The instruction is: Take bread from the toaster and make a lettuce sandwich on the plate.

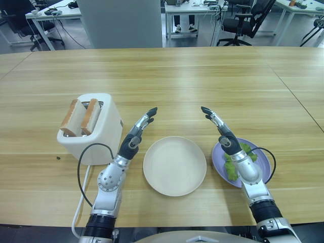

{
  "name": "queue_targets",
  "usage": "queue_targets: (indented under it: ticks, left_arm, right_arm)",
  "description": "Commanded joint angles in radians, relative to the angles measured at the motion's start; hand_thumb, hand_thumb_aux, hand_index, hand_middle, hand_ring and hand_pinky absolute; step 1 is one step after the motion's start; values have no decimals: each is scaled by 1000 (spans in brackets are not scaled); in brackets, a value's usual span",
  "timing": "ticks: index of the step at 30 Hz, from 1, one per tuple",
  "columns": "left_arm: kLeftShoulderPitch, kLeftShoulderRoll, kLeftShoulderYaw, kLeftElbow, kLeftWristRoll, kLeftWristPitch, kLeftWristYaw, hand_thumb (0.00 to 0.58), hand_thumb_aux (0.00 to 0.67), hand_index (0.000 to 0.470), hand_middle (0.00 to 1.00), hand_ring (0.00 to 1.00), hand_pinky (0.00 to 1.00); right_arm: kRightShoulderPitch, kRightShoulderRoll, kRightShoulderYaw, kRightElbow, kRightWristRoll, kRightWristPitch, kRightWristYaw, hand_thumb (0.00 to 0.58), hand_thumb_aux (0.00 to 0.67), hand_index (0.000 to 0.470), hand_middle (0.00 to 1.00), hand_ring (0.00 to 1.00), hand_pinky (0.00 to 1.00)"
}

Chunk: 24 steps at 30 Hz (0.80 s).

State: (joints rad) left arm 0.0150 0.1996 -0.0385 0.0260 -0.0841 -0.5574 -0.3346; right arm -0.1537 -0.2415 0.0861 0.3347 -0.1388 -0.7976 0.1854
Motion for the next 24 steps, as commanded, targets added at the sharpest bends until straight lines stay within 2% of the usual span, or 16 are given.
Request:
queue_targets:
  ticks: [1, 10, 13, 15, 19, 24]
  left_arm:
    - [9, 0, -4, -13, 2, 15, 1, 0, 0, 0, 0, 0, 0]
    - [5, -1, 0, -4, 19, 5, 12, 0, 0, 0, 0, 0, 0]
    - [4, -2, 38, -81, 58, 44, 71, 0, 0, 0, 0, 0, 0]
    - [12, 8, 82, -217, 126, 136, 128, 0, 0, 0, 0, 0, 0]
    - [-29, 105, 172, -484, 260, 418, 128, 0, 0, 0, 0, 0, 0]
    - [-133, 313, 243, -584, 365, 676, 22, 0, 0, 0, 0, 0, 0]
  right_arm:
    - [-6, 0, 7, 8, 4, 1, 7, 0, 0, 0, 0, 0, 0]
    - [-8, 0, 7, 16, 4, -3, 6, 0, 0, 0, 0, 0, 0]
    - [-3, 4, 0, 6, 6, 3, -3, 0, 0, 0, 0, 0, 0]
    - [-8, 5, -4, 6, 13, 9, -3, 0, 0, 0, 0, 0, 0]
    - [-6, -3, -20, -2, 29, 17, -5, 0, 0, 0, 0, 0, 0]
    - [8, -10, -34, -14, 30, 19, -16, 0, 0, 0, 0, 0, 0]
